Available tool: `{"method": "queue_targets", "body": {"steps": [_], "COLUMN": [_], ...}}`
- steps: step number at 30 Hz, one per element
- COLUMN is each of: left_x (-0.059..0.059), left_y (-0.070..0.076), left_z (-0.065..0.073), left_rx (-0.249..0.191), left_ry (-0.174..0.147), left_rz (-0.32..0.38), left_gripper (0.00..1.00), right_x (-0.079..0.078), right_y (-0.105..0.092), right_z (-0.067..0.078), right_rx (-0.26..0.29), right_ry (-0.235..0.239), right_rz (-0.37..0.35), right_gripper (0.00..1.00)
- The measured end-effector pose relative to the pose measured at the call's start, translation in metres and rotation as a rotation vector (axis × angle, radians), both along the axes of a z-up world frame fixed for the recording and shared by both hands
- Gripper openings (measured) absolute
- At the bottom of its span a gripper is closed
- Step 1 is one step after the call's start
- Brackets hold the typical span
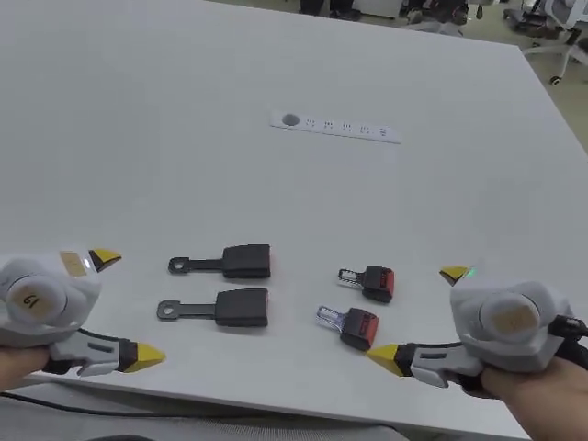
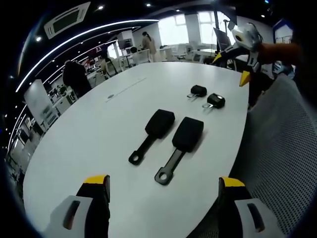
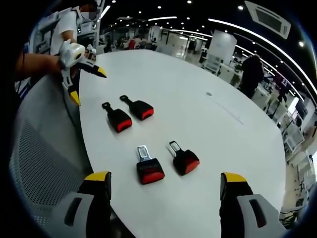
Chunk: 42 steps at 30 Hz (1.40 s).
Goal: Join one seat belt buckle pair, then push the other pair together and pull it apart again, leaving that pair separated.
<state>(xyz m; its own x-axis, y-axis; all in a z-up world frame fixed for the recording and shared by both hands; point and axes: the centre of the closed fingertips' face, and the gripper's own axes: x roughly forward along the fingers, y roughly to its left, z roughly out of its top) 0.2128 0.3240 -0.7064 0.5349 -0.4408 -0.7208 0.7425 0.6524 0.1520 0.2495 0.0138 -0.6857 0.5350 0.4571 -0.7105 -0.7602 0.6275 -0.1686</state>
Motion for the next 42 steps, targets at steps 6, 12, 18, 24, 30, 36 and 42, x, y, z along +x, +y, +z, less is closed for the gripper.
{"method": "queue_targets", "body": {"steps": [6, 12, 18, 24, 30, 36, 42], "left_x": [0.0, 0.001, -0.001, -0.004, 0.004, 0.007, 0.007], "left_y": [0.001, 0.003, 0.004, 0.004, 0.002, -0.006, -0.011], "left_z": [-0.003, -0.005, -0.007, -0.006, 0.001, -0.002, -0.003], "left_rx": [0.003, 0.003, 0.024, 0.041, 0.05, 0.05, 0.055], "left_ry": [0.009, 0.009, 0.021, 0.042, 0.042, 0.046, 0.054], "left_rz": [-0.002, -0.004, -0.027, -0.05, -0.054, -0.075, -0.089], "left_gripper": [0.92, 0.91, 0.93, 0.91, 0.89, 0.87, 0.86], "right_x": [-0.001, -0.006, -0.006, -0.005, -0.006, -0.006, -0.005], "right_y": [0.002, 0.004, -0.001, -0.001, -0.001, -0.001, -0.002], "right_z": [0.001, 0.0, 0.003, 0.008, 0.004, 0.003, 0.002], "right_rx": [0.004, 0.007, -0.001, 0.004, 0.008, 0.001, 0.005], "right_ry": [-0.005, -0.002, -0.005, -0.016, 0.002, 0.002, 0.005], "right_rz": [-0.001, 0.001, 0.009, 0.027, 0.023, 0.028, 0.026], "right_gripper": [0.93, 0.91, 0.9, 0.86, 0.8, 0.8, 0.79]}}
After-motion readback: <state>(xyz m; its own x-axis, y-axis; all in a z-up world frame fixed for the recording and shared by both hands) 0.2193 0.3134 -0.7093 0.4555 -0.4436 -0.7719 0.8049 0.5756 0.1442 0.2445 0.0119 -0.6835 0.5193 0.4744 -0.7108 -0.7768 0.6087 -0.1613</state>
